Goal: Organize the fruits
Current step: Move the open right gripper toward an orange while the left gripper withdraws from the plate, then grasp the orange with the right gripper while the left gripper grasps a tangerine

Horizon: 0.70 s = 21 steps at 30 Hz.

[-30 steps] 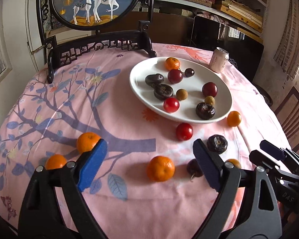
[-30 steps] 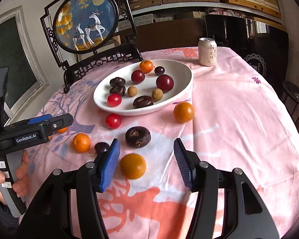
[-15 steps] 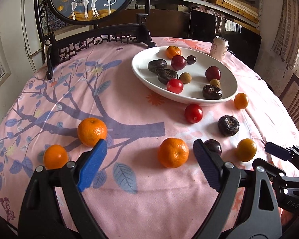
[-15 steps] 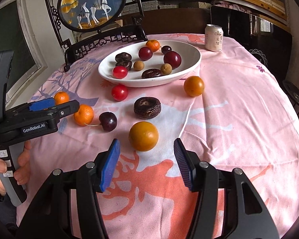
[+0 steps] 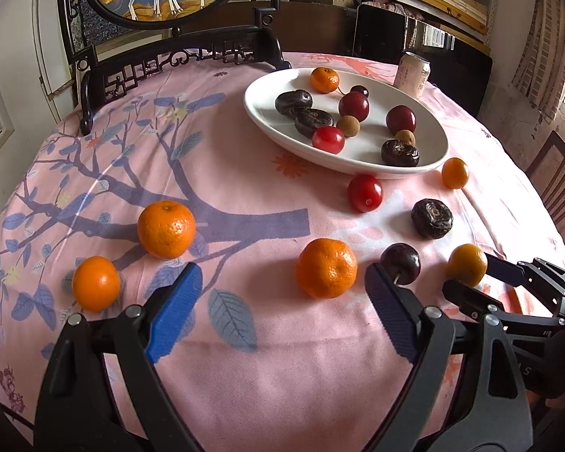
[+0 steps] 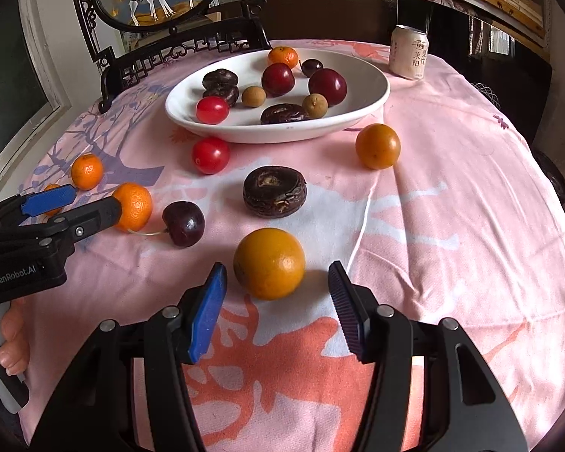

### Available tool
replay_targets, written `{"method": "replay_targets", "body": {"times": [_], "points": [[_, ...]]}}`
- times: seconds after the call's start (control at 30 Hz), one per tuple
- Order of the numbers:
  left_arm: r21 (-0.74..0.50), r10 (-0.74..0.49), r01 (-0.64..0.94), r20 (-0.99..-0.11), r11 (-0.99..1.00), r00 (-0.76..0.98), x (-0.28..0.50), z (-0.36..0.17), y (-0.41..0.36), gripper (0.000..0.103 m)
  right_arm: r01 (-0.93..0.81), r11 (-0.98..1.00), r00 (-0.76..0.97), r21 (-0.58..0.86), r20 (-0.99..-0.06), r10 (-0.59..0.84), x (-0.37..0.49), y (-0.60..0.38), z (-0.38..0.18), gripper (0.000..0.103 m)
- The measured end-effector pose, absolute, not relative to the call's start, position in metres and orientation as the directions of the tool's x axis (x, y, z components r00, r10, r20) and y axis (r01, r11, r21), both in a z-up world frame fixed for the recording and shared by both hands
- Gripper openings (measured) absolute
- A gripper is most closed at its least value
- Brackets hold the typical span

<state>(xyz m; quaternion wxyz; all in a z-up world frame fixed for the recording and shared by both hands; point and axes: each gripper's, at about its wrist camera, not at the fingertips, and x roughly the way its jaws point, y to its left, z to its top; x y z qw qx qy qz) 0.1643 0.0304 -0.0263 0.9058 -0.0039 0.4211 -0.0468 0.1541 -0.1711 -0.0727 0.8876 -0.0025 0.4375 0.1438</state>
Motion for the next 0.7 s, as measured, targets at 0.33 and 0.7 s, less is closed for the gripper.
{"method": "replay_targets", "body": {"times": [0.33, 0.7], "points": [[-0.007, -0.1, 0.143, -0.75, 0.99, 0.654, 0.157, -0.025, 0.017, 0.09, -0.248, 0.945, 0.583, 0.215, -0.746, 0.322, 0.157, -0.182, -0.073, 0.037], [0.01, -0.104, 0.172, -0.763, 0.985, 0.638, 0.159, -0.033, 0.011, 0.09, -0.236, 0.941, 0.581, 0.243, -0.741, 0.337, 0.155, -0.19, -0.071, 0.036]]}}
